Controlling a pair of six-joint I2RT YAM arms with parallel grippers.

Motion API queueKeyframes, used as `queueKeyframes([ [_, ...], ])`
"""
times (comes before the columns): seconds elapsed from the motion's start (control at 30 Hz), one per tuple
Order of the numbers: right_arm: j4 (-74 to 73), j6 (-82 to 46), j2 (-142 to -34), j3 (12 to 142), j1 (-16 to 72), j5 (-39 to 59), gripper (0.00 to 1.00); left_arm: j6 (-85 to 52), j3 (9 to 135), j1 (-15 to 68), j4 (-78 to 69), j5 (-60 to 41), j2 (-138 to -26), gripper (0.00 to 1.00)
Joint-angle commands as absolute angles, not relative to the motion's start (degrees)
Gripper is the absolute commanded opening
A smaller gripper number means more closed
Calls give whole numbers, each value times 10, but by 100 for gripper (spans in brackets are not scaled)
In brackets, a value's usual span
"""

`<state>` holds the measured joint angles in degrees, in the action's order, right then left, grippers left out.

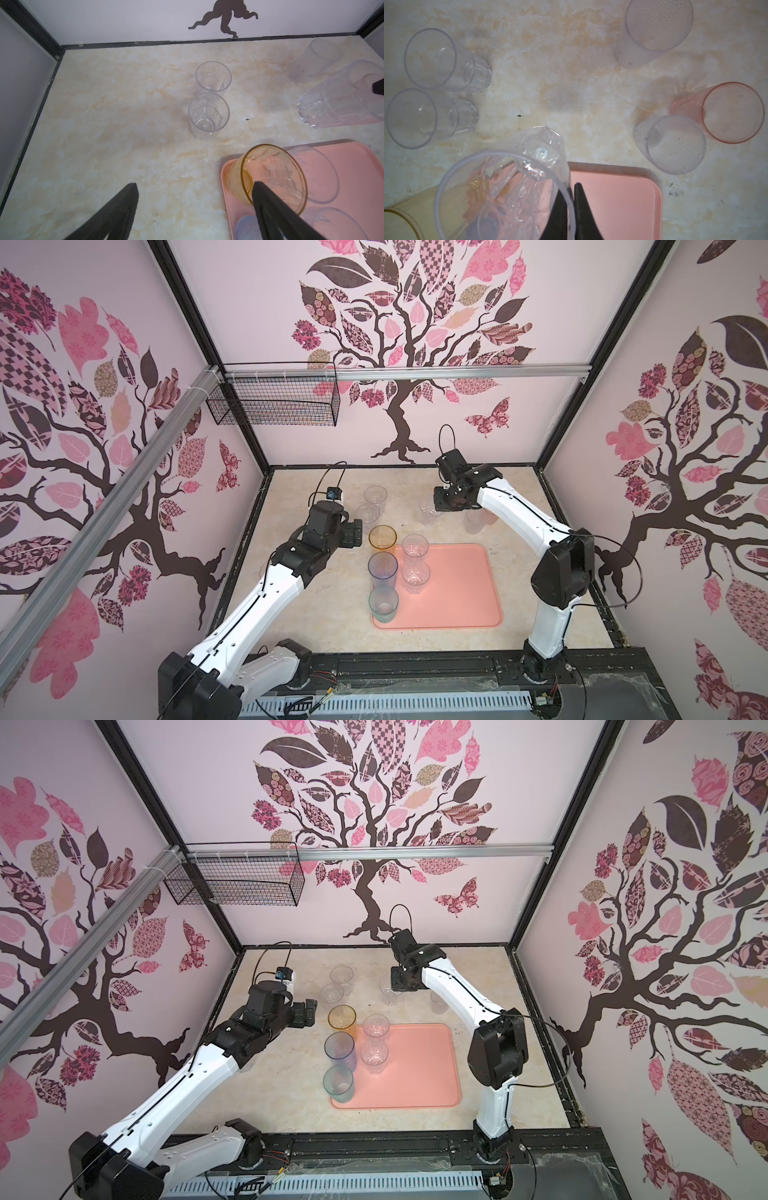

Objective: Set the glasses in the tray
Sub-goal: 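Carry the clear glass with the right gripper over the tray's near edge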

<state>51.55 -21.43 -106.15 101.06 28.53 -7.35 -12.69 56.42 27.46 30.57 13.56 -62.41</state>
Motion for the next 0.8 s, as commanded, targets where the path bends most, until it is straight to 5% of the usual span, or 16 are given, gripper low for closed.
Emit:
queueKeyframes([
  [0.0,528,-219,-1007,984,285,-79,0,-132,603,312,350,148,-616,90],
  [0.37,549,-257,-796,738,294,-78,0,-167,615,433,405,149,-594,89],
  [0.77,529,-408,-715,566,467,-102,0,-205,548,455,395,161,-550,90],
])
